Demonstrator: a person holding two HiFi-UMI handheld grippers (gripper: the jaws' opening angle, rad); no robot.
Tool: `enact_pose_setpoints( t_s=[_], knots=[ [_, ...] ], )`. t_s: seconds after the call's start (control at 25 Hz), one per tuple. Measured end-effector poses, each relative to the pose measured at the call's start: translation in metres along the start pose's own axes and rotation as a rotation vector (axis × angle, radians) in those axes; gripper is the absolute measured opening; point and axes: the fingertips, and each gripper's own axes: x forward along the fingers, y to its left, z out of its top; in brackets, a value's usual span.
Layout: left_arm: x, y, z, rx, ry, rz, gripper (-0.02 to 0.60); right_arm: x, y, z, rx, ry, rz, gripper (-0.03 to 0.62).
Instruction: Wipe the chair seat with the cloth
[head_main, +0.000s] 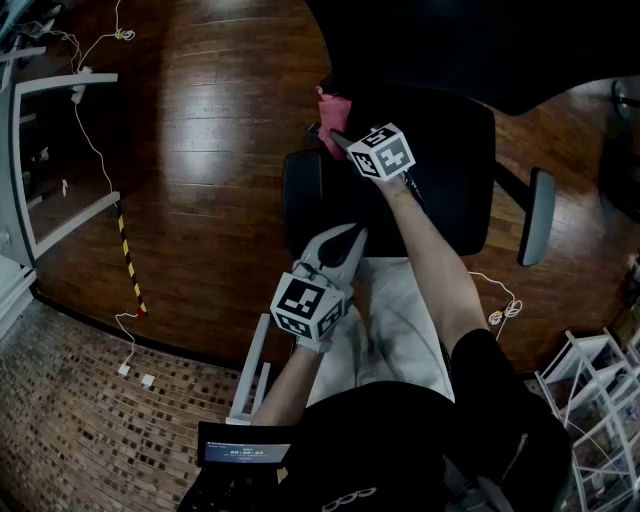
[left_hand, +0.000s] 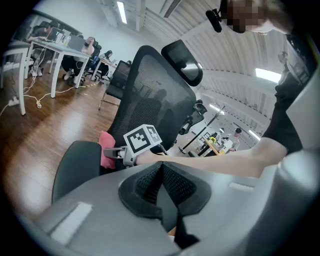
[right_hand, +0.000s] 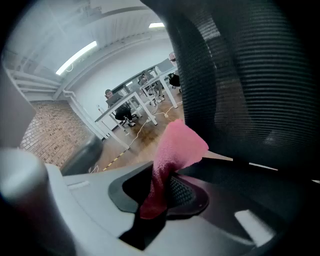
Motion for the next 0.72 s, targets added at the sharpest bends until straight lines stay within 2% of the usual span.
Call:
enact_pose_setpoints(
  t_s=[0.16,0.32,0.44,0.72],
  knots=[
    [0.01,-0.004,-0.009,-0.024,0.001,-0.024,-0.008,0.016,-0.034,-0.01,0.058,0.029,-0.021,0.064],
    [0.013,-0.002,-0.015,-0.026,0.026,-0.037,-0.008,0.023,-0.066,-0.03,0.073,0.105,-0.082,0.064],
    [0.018,-0.001,-0.019,-0.023,0.038,-0.042,-0.008,0.017,-0.086,-0.037,0.115,0.087,-0.093,0.066],
    [0.031,-0.008,-0.019,0.001,0.059,-0.053,-0.008,-0.017,-0.144,-0.059,0.141,0.118,-0.22,0.066]
  ],
)
